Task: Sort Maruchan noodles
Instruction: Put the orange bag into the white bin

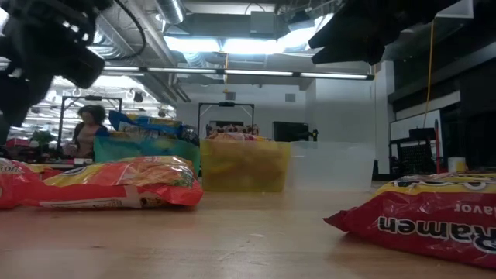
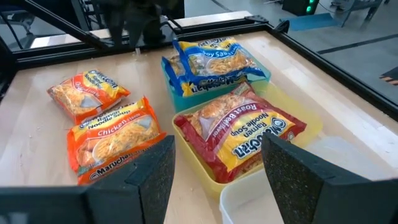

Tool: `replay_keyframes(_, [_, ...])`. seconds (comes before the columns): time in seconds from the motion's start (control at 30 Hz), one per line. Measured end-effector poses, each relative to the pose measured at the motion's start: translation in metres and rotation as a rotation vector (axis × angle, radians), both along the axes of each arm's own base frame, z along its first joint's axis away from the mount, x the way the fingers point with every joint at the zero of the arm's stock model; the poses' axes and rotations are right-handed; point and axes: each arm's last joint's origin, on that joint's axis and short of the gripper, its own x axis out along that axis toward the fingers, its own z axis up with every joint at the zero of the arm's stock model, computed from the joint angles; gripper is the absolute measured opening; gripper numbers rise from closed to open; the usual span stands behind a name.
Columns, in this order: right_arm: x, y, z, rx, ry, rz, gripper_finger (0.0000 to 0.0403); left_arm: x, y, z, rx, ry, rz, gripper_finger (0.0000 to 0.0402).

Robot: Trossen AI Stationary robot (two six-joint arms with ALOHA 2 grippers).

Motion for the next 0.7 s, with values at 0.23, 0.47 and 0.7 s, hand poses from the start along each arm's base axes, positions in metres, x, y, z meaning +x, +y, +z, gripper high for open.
replay_keyframes(0.23, [0.0,0.0,0.0,0.002,-0.002,0.0,0.0223,-0.003,-0.037,0.0,0.059,-0.02,0.002,0.0302])
replay_keyframes(0.47, [0.0,0.0,0.0,0.002,-0.003,0.0,0.0223,-0.009,-0.061,-0.008,0.138,0.012,0.028,0.0302])
replay_keyframes(0.7, [0.0,0.001,0.0,0.021,-0.002,0.019,0.0223,-0.007,-0.08,-0.028,0.231,0.096,0.013,0.0302])
